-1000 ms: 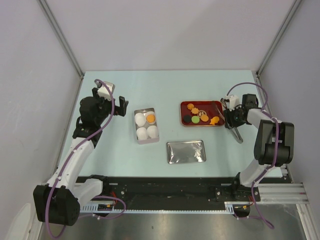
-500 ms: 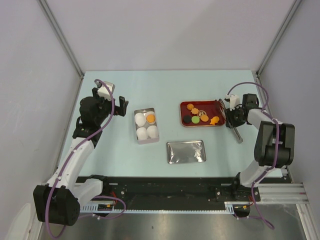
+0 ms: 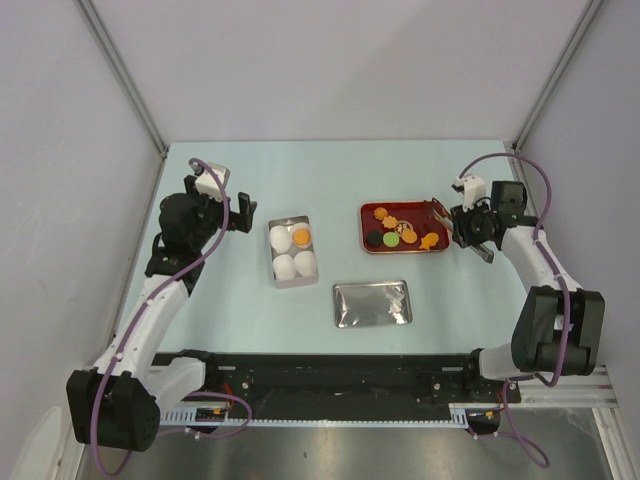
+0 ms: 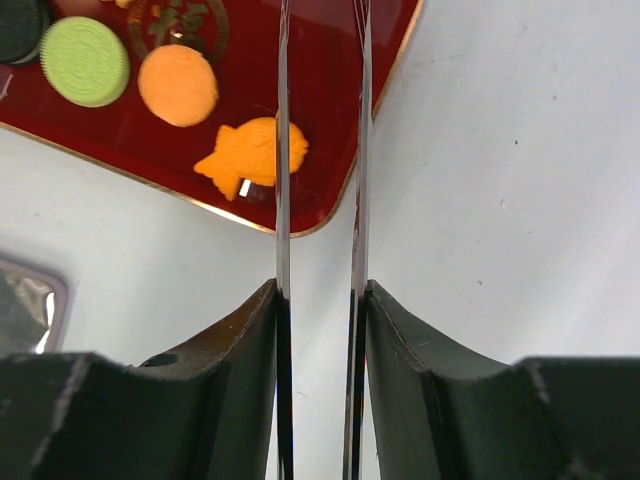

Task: Pack the cookies

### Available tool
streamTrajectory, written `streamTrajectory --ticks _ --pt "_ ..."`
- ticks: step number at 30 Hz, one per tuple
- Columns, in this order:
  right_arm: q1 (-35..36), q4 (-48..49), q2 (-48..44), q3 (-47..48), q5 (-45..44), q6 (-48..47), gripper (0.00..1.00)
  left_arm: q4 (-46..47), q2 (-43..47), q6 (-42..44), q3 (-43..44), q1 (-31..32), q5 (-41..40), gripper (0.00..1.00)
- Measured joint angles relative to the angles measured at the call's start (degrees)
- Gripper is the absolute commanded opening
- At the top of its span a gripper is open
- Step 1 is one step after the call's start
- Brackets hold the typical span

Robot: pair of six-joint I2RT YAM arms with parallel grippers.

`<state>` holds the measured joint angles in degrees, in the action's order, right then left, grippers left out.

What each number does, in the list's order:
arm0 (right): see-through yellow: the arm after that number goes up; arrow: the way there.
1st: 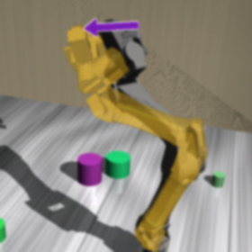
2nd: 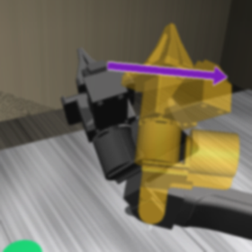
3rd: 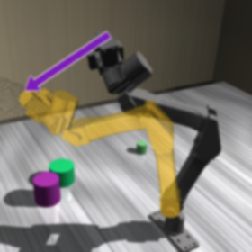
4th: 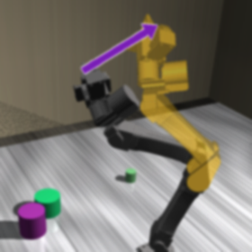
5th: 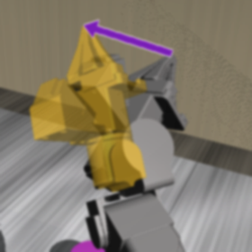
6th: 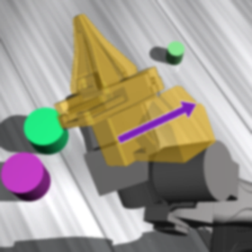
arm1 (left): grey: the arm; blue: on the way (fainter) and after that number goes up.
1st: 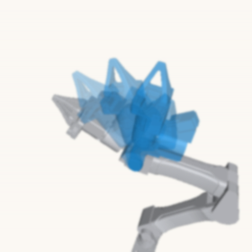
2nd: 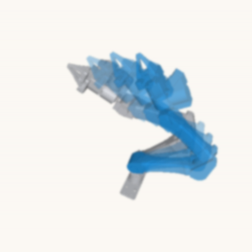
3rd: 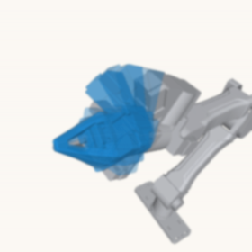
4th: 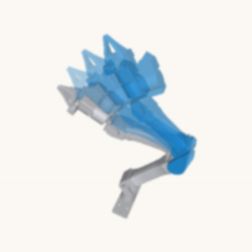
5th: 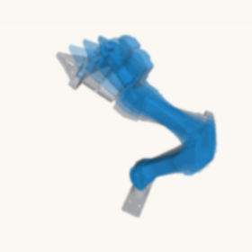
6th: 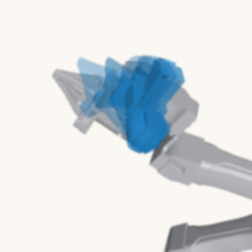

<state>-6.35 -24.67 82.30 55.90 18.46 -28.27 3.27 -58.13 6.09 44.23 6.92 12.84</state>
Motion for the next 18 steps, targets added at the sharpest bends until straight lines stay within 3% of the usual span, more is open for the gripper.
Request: streamTrajectory --ticks 18 --pt "12.3 -3.1 -7.4 1.2 -4.0 2.8 0.43 -0.3 0.0 0.0 0.0 0.0 0.0 1.00"
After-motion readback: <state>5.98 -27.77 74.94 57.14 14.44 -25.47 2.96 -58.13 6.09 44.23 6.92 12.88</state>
